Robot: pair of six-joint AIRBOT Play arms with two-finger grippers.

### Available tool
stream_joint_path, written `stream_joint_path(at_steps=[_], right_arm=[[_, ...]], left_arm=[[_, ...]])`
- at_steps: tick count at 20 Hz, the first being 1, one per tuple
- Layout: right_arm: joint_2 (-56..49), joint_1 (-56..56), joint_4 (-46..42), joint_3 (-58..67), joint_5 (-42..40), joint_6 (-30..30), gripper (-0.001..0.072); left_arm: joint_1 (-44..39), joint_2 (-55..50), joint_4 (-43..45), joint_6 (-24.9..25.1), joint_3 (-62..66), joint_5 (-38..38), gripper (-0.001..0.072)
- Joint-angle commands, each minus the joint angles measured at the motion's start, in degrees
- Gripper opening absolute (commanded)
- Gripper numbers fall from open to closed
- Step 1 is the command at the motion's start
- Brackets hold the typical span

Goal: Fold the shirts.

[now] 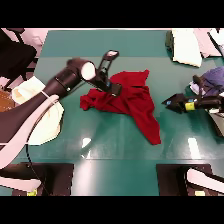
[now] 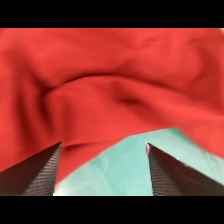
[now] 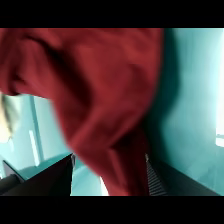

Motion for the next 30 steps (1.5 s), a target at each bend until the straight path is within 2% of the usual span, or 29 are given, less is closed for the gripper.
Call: stream_joint_path(at_steps=[1,4,7,9,10,11,12,17,18,21,22,24,30], right_arm=[[-6.4,4.0,0.5,-2.0,-2.9,1.1,0.0498],[-13.0,8.2,3.6,2.7,-3.8,1.2,0.0498],[-18.3,11.5,4.4,8.9,-4.7,3.5,0.0489],[-21.1,13.4,4.4,13.0,-4.6,4.6,0.0391],[-22.0,14.2,4.4,14.9,-4.4,4.7,0.0315],[-22.2,14.6,4.3,16.2,-4.4,4.7,0.0186],[-21.8,14.9,4.3,17.2,-4.3,4.4,0.0015],[-14.7,12.7,3.8,18.0,-5.4,4.1,0.0015],[-13.6,12.2,3.8,18.0,-5.7,4.1,0.0015],[-11.9,11.1,3.8,18.0,-5.4,4.0,0.0015],[-11.9,11.1,3.8,18.0,-5.2,3.9,0.0015],[-11.9,11.3,3.7,18.0,-4.5,3.5,0.0015],[-11.9,12.5,3.8,18.0,-4.3,3.4,0.0015]], left_arm=[[5.7,1.1,0.4,2.1,0.0,-4.2,0.0595],[9.4,1.2,-0.5,4.0,-0.2,-7.8,0.0595],[13.4,3.9,-4.4,6.0,-5.7,-6.5,0.0595],[16.7,6.6,-8.1,6.7,-12.0,-4.7,0.0595],[18.3,7.9,-9.9,6.8,-15.1,-4.2,0.0595],[19.4,8.5,-11.1,7.3,-17.4,-4.0,0.0595],[20.3,8.8,-11.6,7.7,-19.4,-3.8,0.0595],[23.6,8.7,-11.1,8.2,-26.6,-0.9,0.0596],[24.0,8.7,-13.1,8.3,-28.7,-0.9,0.0595],[23.9,8.7,-26.9,16.7,-35.4,0.9,0.0595],[23.9,8.7,-30.0,17.8,-37.2,3.6,0.0594],[23.9,8.7,-31.3,18.0,-39.1,8.2,0.0594],[23.9,7.1,-30.8,20.0,-39.3,14.4,0.0593]])
